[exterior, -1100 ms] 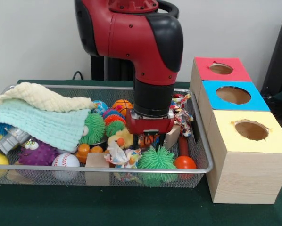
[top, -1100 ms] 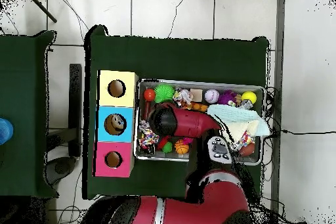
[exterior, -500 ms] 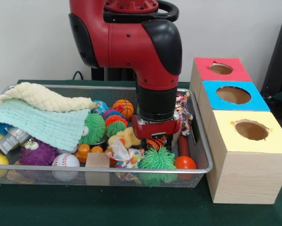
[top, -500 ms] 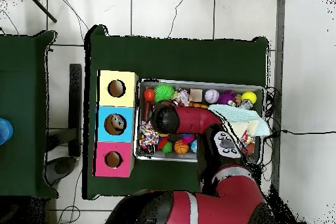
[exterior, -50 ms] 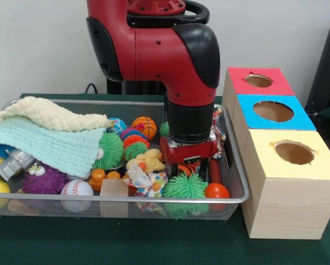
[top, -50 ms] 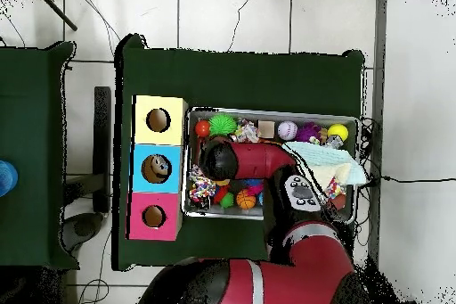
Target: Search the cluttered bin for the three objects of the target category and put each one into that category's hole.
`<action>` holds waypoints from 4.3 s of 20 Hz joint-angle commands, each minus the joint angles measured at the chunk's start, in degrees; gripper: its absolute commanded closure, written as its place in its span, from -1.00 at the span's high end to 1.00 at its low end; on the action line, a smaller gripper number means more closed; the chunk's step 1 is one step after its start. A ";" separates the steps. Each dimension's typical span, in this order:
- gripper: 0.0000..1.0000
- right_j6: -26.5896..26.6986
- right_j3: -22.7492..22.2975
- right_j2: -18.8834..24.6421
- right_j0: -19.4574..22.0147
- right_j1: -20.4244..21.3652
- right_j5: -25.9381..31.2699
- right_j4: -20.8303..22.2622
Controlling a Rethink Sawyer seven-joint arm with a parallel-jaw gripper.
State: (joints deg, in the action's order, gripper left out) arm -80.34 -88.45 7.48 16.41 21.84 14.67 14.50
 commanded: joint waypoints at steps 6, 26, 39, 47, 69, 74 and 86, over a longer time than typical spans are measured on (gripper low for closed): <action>-1.00 -5.21 3.41 -0.83 -3.26 -0.54 2.70 2.28; -1.00 -1.95 -4.98 4.93 1.29 6.33 1.59 2.72; -1.00 -3.42 -6.83 4.68 2.84 10.01 2.16 2.68; -1.00 -4.09 -6.55 3.10 4.97 11.58 1.43 2.54; -1.00 -7.67 -9.38 -0.92 8.08 17.37 0.02 1.91; -1.00 -6.63 -9.00 -0.01 9.39 16.72 -0.97 2.42; -1.00 -1.30 -11.51 1.18 13.61 21.76 9.38 1.58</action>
State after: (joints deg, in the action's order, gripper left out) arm -80.34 -95.63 7.38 26.94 39.47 14.91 15.45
